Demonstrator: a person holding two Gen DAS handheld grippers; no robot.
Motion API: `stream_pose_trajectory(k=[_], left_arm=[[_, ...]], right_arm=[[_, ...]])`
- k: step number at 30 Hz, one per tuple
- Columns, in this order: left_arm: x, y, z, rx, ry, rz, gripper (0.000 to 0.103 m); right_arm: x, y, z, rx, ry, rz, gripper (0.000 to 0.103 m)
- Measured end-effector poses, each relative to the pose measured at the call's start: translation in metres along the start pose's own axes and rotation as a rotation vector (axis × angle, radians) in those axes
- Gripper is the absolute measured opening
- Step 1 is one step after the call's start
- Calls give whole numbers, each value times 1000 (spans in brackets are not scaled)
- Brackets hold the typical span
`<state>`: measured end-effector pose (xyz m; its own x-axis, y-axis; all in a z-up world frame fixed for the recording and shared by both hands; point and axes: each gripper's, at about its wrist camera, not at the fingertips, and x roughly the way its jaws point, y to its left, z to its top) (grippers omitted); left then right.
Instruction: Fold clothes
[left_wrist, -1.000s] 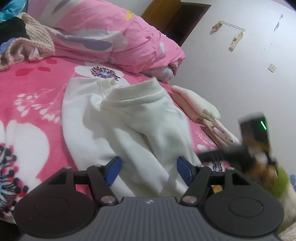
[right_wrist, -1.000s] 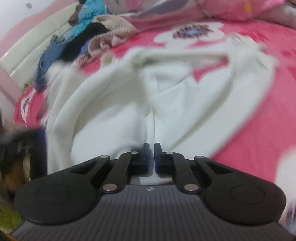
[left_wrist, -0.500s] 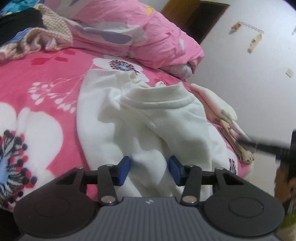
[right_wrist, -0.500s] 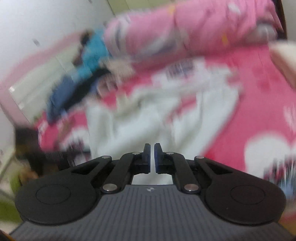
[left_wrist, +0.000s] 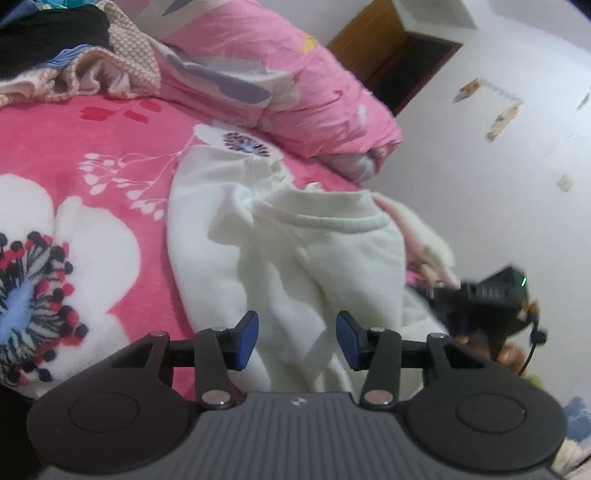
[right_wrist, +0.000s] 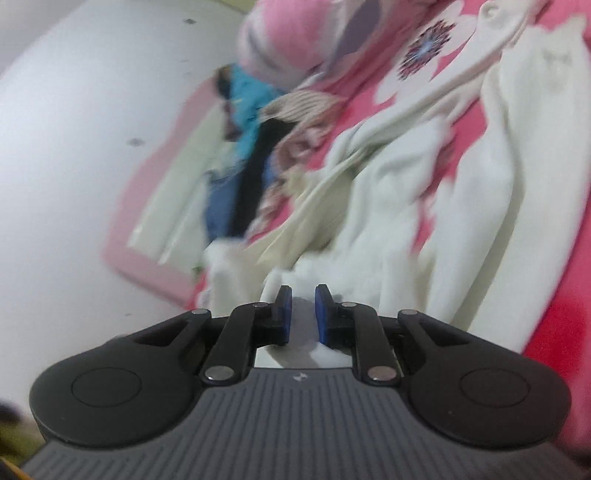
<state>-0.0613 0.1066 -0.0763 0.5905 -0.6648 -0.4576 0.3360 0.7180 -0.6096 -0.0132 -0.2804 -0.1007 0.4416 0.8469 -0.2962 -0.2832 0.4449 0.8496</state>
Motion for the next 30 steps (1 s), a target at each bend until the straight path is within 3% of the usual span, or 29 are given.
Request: stream_pose_trajectory(k=[3,7,13,17,20,22,25,27,28,30], left_arm=[[-6,0,-4,-6,14,-71,65],[-10,0,-7,-29,23,-126,76],[-2,6,-10,-64,59,-45,78],[16,27,-16,-162,124,26,58],[23,41,-18,-245,134,-2,55],[24,41,-17,-221,122,-9,51],[24,37,-17,-177,105,-3,45],[22,35,-18,-155,91,3,36],[19,34,-19,-149,82,3,32],[13,34,-20,-141,60,1,19]], right_arm=[[-3,6,-25,-5,-1,54,14],[7,28,-51,-101,34,108,14],[51,55,-75,-279,136,70,11],[70,73,-91,-410,193,-7,11],[64,91,-94,-516,255,-47,14],[46,104,-87,-571,277,-35,19],[12,117,-57,-610,205,-13,31],[3,127,-29,-637,121,-40,38],[3,132,-16,-669,77,-88,44],[19,142,6,-773,31,-239,44]])
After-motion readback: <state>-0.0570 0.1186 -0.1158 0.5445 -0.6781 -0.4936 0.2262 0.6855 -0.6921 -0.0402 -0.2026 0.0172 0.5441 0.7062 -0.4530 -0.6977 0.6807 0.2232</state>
